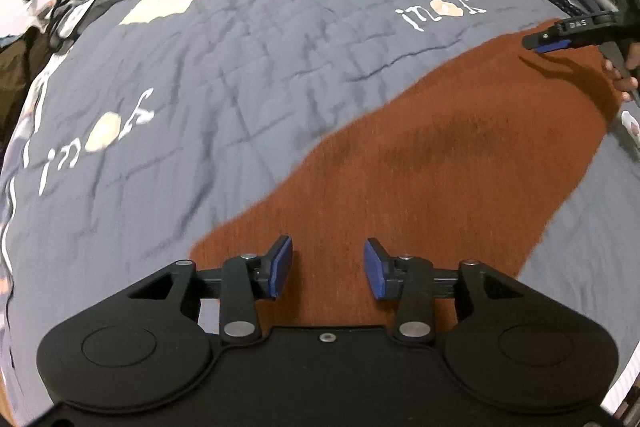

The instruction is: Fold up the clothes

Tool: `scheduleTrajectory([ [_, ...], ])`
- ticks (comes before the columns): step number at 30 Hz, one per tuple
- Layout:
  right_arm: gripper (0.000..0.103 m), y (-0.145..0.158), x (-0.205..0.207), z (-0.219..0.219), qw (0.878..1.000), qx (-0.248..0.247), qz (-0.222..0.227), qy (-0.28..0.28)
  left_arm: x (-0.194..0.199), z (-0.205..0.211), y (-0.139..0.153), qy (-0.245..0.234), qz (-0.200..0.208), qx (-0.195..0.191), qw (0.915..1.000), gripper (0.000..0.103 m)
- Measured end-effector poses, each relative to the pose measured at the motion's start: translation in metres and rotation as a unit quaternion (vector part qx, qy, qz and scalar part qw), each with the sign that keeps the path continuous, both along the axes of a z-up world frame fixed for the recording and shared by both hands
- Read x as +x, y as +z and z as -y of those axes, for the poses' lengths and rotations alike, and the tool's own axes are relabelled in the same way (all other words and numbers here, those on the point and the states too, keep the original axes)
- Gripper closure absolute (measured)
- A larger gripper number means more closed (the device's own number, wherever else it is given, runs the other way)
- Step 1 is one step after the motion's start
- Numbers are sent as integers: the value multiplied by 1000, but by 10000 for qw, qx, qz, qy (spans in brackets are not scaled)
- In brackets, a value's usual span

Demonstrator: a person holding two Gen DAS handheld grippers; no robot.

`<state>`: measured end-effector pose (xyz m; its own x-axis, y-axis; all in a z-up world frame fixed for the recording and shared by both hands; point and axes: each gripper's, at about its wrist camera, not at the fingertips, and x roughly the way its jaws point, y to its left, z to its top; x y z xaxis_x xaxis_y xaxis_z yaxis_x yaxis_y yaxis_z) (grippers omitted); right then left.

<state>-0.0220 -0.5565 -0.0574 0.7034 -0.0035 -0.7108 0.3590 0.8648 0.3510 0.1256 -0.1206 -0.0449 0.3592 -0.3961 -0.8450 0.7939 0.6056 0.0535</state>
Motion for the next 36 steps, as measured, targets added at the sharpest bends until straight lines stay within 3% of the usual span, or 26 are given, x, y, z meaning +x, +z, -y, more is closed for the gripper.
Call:
scheduleTrajectory([
  [6,39,-16,21,-18,9991,-276,-277,186,-14,-11,0,77,97,-35,9999,63],
  [11,42,-26,27,-52,9856,-1495,-509,600,-23,-10,2,163,204,-127,9996,63],
  [12,45,-27,27,-53,9849,-1529,-514,621,-25,-10,3,169,216,-149,9995,63],
  [14,63,-26,27,-52,9856,-1505,-467,612,-30,-10,5,158,239,-197,9994,63],
  [16,91,-22,27,-46,9881,-1391,-363,553,-35,-9,6,117,260,-231,9993,63],
  [18,95,-18,26,-41,9903,-1276,-258,494,-40,-8,8,72,285,-234,9993,63],
  [24,96,-5,20,-26,9937,-1028,442,-83,-42,-9,6,190,395,-251,9987,63],
  [28,95,0,22,-23,9886,-1181,850,-387,-45,-12,4,318,406,-206,9985,61],
  [31,92,-10,34,-17,9951,-890,332,-271,-62,-18,5,251,603,-55,9978,49],
  [36,80,0,29,-13,9974,-665,216,-164,-103,-32,6,51,1096,208,9938,47],
])
